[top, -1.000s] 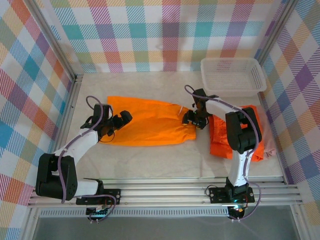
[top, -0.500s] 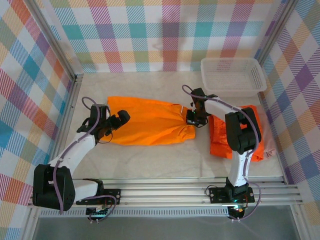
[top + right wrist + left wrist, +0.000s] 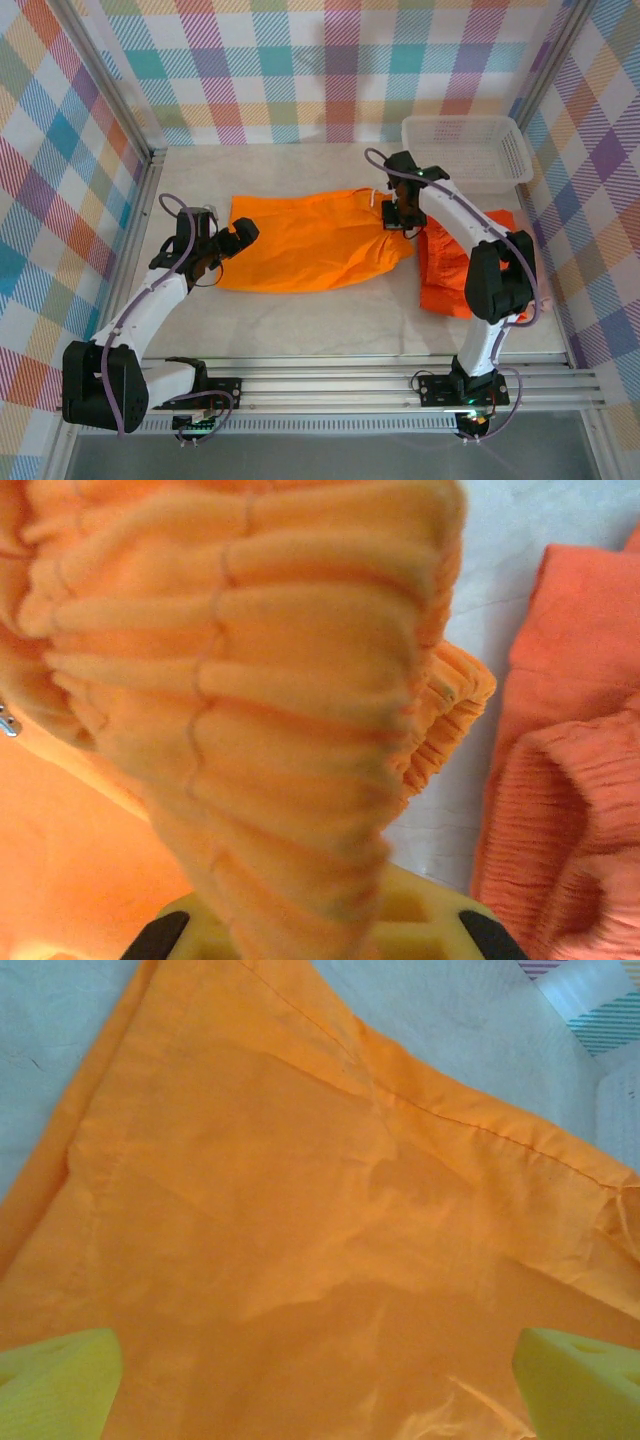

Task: Fold and stack the shorts

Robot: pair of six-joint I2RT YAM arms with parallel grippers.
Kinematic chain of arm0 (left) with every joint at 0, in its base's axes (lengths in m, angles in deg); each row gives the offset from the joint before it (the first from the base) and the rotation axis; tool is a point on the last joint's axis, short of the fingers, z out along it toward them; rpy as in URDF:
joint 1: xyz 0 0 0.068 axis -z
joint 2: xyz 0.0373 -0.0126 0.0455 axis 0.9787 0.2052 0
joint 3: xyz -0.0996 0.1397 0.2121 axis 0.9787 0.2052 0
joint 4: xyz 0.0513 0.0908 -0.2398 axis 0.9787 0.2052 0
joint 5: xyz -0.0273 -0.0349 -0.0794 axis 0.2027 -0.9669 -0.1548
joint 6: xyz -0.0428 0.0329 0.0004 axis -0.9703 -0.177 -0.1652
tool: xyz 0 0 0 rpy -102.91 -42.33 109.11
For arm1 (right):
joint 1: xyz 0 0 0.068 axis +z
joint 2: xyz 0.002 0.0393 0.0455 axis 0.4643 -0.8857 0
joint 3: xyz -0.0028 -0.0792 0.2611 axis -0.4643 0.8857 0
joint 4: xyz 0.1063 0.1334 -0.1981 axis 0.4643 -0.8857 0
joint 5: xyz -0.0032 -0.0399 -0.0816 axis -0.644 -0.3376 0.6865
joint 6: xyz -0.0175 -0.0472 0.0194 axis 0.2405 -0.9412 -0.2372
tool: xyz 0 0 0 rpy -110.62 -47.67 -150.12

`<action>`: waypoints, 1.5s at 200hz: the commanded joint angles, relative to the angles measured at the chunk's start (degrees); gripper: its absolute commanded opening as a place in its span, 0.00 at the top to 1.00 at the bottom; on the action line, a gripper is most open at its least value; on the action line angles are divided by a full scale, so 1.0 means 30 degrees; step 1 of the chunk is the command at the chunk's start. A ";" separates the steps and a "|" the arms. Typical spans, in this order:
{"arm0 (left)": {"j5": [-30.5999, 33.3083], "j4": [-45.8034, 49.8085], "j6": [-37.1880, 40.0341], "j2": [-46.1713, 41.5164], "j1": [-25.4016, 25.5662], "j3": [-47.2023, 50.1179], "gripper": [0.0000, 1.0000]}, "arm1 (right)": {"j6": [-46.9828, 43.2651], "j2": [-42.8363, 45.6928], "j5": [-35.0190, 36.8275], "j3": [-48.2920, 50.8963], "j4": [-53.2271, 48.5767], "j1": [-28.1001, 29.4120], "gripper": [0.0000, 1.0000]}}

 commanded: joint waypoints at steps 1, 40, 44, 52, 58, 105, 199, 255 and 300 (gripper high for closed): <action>-0.0358 -0.0335 0.0026 -0.0169 -0.0165 -0.0534 0.00 | -0.0945 0.0506 0.1089 -0.1171 -0.1808 0.0245 1.00; -0.0865 -0.0784 -0.0070 0.0368 -0.0163 -0.0712 0.00 | -0.1531 0.0253 0.2287 -0.2384 -0.3016 0.0305 1.00; -0.0879 -0.0843 -0.0096 0.0377 -0.0165 -0.0716 0.00 | -0.1581 0.0229 0.2380 -0.2504 -0.3114 0.0305 1.00; -0.0965 -0.1009 -0.0152 0.0485 -0.0165 -0.0688 0.00 | -0.1592 0.0172 0.2489 -0.2703 -0.3273 0.0320 1.00; -0.1103 -0.1172 -0.0207 0.0638 -0.0165 -0.0708 0.00 | -0.1621 0.0136 0.2545 -0.2816 -0.3381 0.0309 1.00; -0.2628 -0.2834 -0.1185 0.2476 -0.0085 -0.1151 0.00 | -0.1828 -0.0179 0.2889 -0.3735 -0.4026 0.0335 1.00; -0.2898 -0.6291 -0.2546 0.7295 0.2066 -0.0877 0.00 | -0.2302 -0.0495 0.3884 -0.5175 -0.4982 0.0316 1.00; -0.1910 -0.6974 -0.2864 0.7576 0.3957 0.0871 0.00 | -0.2751 -0.1098 0.4842 -0.6330 -0.6085 0.0331 1.00; -0.1164 -0.8139 -0.4328 0.7073 0.6137 0.2689 0.00 | -0.2733 -0.1076 0.5528 -0.7459 -0.7289 0.0315 1.00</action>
